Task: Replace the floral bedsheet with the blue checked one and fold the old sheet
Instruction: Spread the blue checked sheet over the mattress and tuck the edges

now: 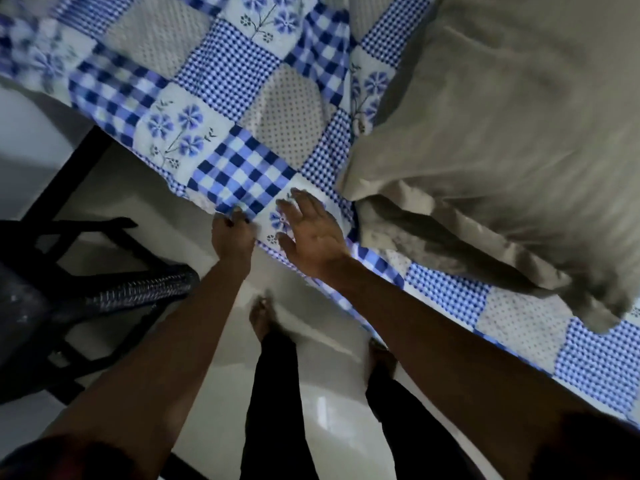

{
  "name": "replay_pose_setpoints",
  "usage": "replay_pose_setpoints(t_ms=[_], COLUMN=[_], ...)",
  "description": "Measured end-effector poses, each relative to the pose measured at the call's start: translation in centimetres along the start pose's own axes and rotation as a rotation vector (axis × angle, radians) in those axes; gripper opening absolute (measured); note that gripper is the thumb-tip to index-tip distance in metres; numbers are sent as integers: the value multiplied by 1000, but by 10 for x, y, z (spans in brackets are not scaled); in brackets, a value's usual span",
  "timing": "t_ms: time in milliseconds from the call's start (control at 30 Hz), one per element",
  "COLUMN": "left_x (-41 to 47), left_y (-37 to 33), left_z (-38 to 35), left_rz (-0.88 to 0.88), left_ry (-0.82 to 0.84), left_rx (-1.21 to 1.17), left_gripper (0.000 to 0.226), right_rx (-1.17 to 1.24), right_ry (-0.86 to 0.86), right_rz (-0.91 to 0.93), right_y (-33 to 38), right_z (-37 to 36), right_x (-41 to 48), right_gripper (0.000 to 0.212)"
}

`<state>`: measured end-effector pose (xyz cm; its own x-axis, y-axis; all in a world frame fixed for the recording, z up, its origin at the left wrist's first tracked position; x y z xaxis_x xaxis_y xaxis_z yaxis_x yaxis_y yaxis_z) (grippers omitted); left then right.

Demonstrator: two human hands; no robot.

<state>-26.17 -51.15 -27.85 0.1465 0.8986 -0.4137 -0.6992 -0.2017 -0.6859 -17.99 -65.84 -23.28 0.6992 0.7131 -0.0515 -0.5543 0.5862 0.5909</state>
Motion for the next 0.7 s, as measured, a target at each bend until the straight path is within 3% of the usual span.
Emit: replay_pose_setpoints(t_ms=[100,167,300,400,500,600,700], left_x=[12,27,72,115,163,200,234], left_y=[9,27,40,8,-21,-47,-66], left_z=[20,37,57,67,81,91,88], left_rz=[-89,20,344,505,345,172,119], left_ry=[-14,-36,61,83,60,62,89], left_rx=[31,-87,-180,-352,-379,-289,-185], left_gripper=[28,19,13,18,16,20,52], right_rx=[-78,-103,-125,-93,-102,-118,-134], right_ry=[15,41,249,73,-90,-113,-124], right_rz=[-109,-99,-3,-34,-39,-6,40], right_y=[15,35,72,81,86,96,114], right_z=[-15,-26,-46,-38,-38,-47,-58], right_x=[22,26,27,53,92,140,190], right_gripper=[56,52,52,48,41,43,47])
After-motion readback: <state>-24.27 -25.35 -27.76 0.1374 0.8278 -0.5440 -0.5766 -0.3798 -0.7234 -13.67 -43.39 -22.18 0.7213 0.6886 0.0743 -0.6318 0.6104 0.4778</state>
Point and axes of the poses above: each hand's wrist, its own x-axis towards the middle knuckle, its own z-axis out of the back of the hand, y = z × x, the point moved 3 cm from there along x, towards the middle knuckle, and after that the axes turned 7 degrees about -y, right-handed, at the moved point
